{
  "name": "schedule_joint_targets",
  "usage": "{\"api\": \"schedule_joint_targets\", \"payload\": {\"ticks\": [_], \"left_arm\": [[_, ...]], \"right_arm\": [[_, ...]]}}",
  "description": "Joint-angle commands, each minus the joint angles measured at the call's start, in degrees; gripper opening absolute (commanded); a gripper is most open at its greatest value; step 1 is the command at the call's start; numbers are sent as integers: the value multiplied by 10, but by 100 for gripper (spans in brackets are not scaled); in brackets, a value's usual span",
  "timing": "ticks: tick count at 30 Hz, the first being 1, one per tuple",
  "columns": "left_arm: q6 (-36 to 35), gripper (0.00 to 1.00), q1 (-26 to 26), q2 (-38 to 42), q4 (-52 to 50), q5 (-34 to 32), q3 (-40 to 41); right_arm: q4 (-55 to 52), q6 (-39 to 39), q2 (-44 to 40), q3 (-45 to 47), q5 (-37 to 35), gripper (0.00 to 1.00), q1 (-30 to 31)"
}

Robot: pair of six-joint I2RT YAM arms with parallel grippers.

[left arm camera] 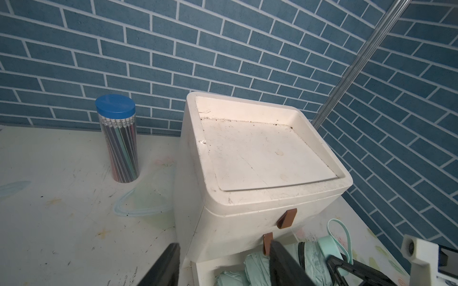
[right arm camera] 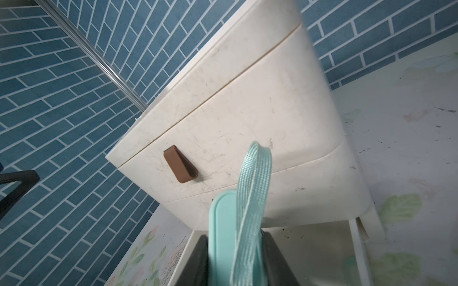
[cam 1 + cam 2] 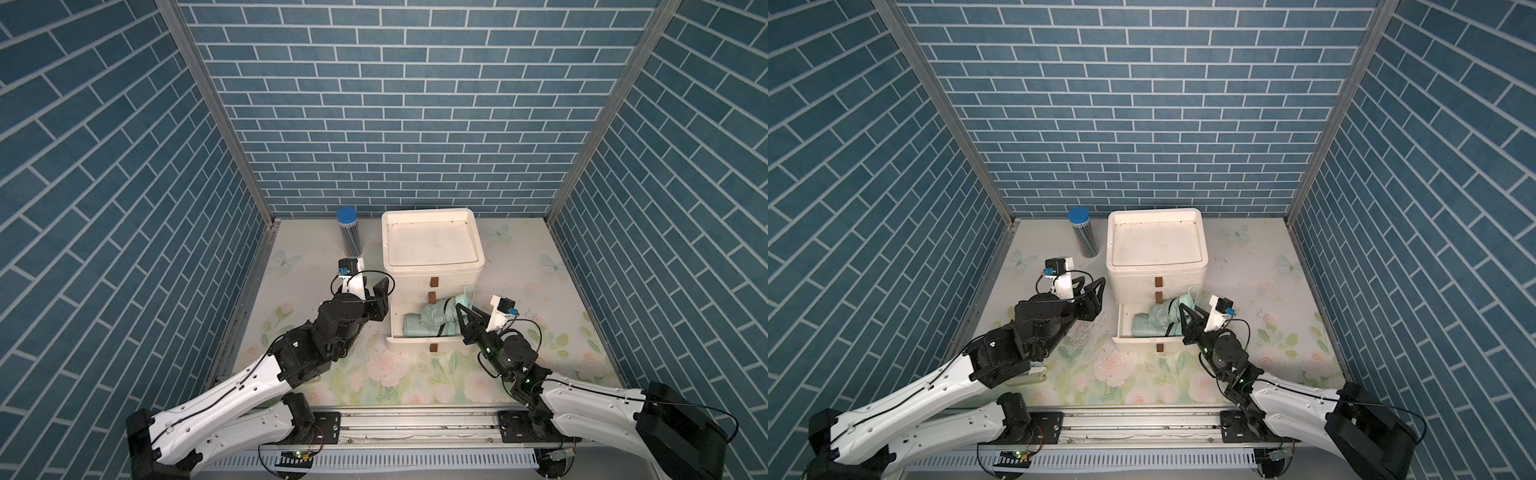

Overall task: Place the umbrella in the drawer by color
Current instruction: Place the umbrella in the drawer.

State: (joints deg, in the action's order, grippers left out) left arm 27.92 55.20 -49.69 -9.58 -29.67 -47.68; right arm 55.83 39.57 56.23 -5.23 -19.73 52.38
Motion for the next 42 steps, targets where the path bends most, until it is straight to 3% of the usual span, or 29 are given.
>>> {"api": "schedule_joint_targets", "payload": {"ticks": [1, 11, 15, 23, 24, 26, 28, 31, 42], "left_arm": [[10, 63, -4, 3, -4, 3, 11], [16, 64, -5, -12, 3, 25, 14], [16, 65, -5, -9, 2, 23, 18], [14, 66, -7, -11, 2, 25, 16], [13, 66, -7, -12, 4, 25, 15], [13, 66, -7, -12, 4, 25, 15], [14, 66, -8, -12, 7, 26, 16], [16, 68, -8, -19, 11, 31, 17], [19, 68, -9, -44, 13, 44, 4]], "right_arm": [[59, 19, -15, -9, 3, 0, 18], [-10, 211, 32, -44, -69, 0, 44], [-31, 277, 85, -57, -49, 0, 45], [-77, 315, 105, -43, -34, 0, 52], [-103, 314, 98, -47, -34, 3, 52], [-173, 302, 81, -65, -35, 18, 52], [-278, 290, 66, -97, -37, 39, 51], [-409, 261, 58, -146, -46, 55, 46], [-686, 126, 104, -315, -23, 73, 10]]}}
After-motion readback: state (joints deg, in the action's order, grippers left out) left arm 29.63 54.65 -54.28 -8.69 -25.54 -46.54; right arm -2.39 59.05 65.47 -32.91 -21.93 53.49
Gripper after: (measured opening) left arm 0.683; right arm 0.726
